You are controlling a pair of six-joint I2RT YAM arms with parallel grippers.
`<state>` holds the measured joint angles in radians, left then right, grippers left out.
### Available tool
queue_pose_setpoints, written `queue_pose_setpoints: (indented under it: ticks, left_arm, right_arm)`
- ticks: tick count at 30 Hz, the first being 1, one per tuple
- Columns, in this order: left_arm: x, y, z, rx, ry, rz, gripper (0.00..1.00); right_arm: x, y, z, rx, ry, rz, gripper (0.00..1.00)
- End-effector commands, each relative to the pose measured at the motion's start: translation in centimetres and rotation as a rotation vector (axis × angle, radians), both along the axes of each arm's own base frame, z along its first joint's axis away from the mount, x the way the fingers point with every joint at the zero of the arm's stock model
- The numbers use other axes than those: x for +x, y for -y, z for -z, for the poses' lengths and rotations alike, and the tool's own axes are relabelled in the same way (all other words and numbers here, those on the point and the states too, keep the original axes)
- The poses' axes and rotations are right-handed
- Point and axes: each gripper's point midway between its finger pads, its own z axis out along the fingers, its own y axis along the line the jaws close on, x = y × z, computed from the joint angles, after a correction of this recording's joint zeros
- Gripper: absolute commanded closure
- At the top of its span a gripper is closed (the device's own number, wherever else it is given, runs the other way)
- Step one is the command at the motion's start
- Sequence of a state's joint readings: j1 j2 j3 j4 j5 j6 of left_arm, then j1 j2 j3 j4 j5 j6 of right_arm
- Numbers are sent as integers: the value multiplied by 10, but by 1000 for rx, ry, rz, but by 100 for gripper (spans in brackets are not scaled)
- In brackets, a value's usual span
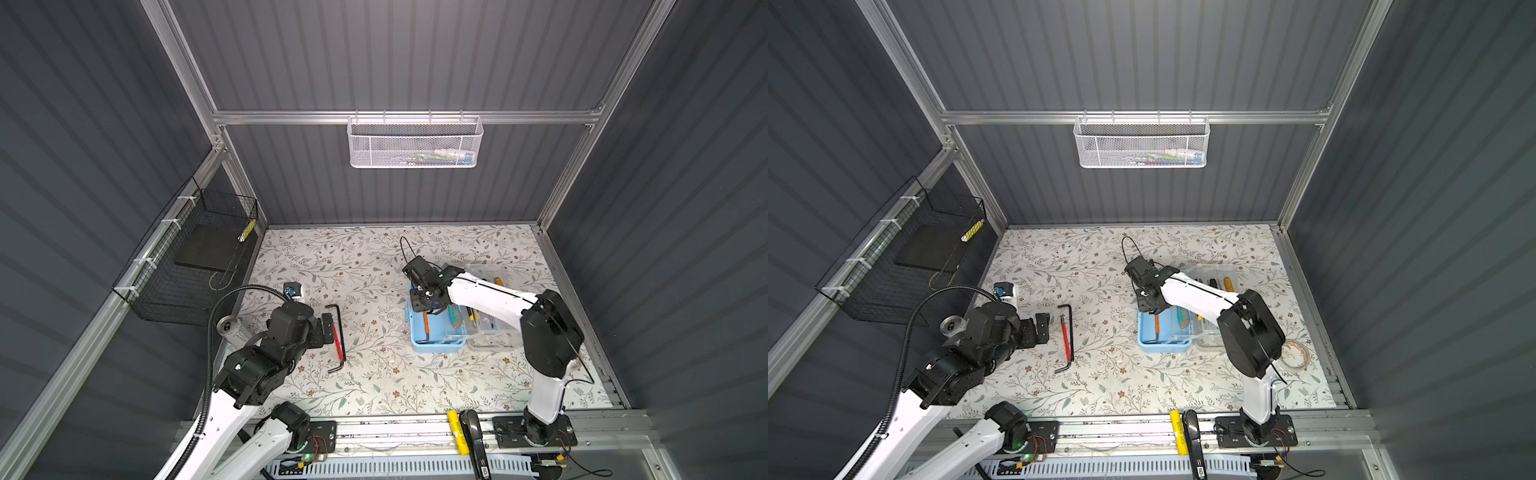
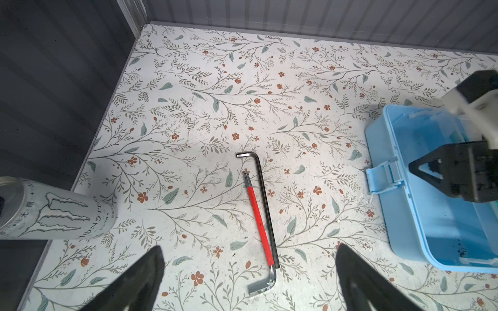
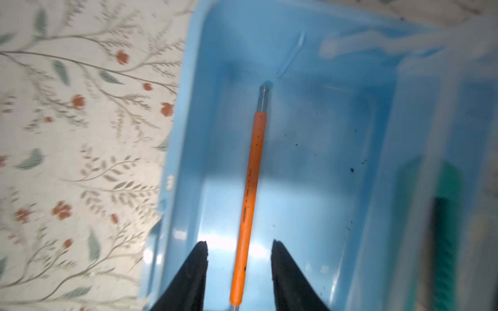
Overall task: Pack the tool kit
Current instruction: 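Open right gripper and move back to the black hex key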
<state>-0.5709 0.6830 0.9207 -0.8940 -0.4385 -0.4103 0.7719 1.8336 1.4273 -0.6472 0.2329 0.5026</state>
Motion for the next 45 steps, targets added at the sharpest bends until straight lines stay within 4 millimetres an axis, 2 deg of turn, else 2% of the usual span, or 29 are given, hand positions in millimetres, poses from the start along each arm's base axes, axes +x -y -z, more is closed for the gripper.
queue_pose_setpoints:
  ticks: [1,4,9,12,15,19,25,34,45]
  left_arm:
    - [-1,-3,0,14,12,-3,1]
    - [-1,-4,0,12,16,-4,1]
    - [-3,-5,-3,2,32,-9,0]
    - [-4,-5,-4,-6,39,-5,1]
    - [-4,-6,-5,-7,45,-9,0]
    - [-5,-6,-6,-11,51,-7,0]
    - [-5,-6,-7,-13,53,-7,1]
    - [-5,-6,-7,-12,53,-3,1]
    - [-5,-5,-6,-14,53,1,1]
  right_arm:
    - [-11,-30,-47,69,95,-89,57]
    - [-23,-72,-57,150,108,-188,57]
    - [-49,-153,-44,223,66,-362,57]
    - [-58,-183,-30,194,56,-398,57]
    - [-63,-203,-13,166,49,-401,57]
    - [-68,-218,8,170,12,-404,58]
    - [-72,-228,32,136,0,-421,60]
    - [-73,-235,56,106,-27,-431,61]
    - [-73,-242,76,69,-49,-442,62]
